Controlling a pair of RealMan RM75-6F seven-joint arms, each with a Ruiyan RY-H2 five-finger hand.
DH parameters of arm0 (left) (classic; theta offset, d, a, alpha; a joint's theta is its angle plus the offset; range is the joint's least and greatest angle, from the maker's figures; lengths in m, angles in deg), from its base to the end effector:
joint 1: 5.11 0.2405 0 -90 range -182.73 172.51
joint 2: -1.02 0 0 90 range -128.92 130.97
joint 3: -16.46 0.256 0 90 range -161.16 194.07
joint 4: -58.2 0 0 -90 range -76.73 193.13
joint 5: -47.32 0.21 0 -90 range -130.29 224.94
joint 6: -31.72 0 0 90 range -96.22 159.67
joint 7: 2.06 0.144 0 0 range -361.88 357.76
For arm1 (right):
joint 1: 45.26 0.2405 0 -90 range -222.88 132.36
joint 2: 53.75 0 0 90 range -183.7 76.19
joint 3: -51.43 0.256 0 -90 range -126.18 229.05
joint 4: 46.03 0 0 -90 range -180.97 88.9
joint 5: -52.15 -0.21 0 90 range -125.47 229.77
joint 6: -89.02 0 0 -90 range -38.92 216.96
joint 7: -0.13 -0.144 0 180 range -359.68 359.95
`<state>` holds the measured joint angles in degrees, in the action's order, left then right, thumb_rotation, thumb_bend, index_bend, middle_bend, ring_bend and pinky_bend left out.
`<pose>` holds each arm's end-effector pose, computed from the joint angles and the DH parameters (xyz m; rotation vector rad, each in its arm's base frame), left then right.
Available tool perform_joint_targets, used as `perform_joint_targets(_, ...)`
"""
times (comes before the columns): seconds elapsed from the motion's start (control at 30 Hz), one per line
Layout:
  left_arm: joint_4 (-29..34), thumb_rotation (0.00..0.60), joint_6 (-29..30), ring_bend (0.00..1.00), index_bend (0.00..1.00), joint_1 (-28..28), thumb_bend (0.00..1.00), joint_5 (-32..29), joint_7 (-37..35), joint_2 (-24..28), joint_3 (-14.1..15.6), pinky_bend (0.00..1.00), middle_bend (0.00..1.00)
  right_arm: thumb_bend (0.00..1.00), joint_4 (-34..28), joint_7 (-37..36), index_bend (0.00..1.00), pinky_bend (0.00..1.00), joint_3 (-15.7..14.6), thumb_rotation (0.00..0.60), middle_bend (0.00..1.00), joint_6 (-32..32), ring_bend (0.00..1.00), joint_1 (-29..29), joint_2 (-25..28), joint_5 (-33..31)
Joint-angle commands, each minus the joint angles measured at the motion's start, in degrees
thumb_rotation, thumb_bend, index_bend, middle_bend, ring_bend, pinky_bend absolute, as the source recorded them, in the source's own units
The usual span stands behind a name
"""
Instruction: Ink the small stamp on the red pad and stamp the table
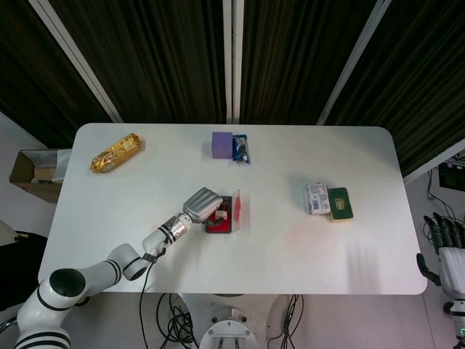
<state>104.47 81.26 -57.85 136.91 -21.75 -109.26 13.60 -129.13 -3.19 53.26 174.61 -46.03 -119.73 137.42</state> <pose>-0.1244 0.3622 -0.1209 -2.1903 -0.9721 -1.0746 -0.3577 -0.1452 0.1654 1.3335 -0.9169 0.7680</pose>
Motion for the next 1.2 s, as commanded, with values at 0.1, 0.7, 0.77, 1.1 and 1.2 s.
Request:
perform_joint_targets(0.1,-1.8,0.600,-0.1,0.99,0.61,0.1,0.43,0.1,-1.1,-1.1,0.7,1.00,0.63,0.35,0.2,0.0,0.00,0.00,-0.1,0.600,0.00,-0.4,0.00,0.2,-0.2,0.0)
perform_joint_targets(0.7,7.1,0.600,6.8,0.99,0.61,1.3,0.43,-0.7,-2.0,8.4,-1.8,1.00,0.63,0.35,-0.5,0.0,0.00,0.00,0.2,0.600,0.00,0.3,0.00,0.0,0.5,0.2)
perform_joint_targets(0.77,11.2,0.600,8.7,0.99,0.62,3.0,0.43,-0.9,-0.1,12.3,-1.6,1.00,0.63,0.35,-0.4,-0.2,0.00,0.00,0.2,0.600,0.00,0.1,0.00,0.1,0.5,0.1)
perform_joint_targets(1.1,24.1,0.600,17.2,0.99,0.62,16.6,0.43,-1.2,6.7,23.2,7.1,1.00,0.64,0.35,-0.1,0.1,0.00,0.00,0.0,0.600,0.00,-0.8,0.00,1.1,-0.4,1.0)
perform_joint_targets(1.2,23.0,0.600,19.4,0.99,0.62,19.5,0.43,-0.6,6.7,22.6,8.6,1.00,0.64,0.35,-0.1,0.5,0.00,0.00,-0.1,0.600,0.00,-1.2,0.00,1.3,-0.5,1.1)
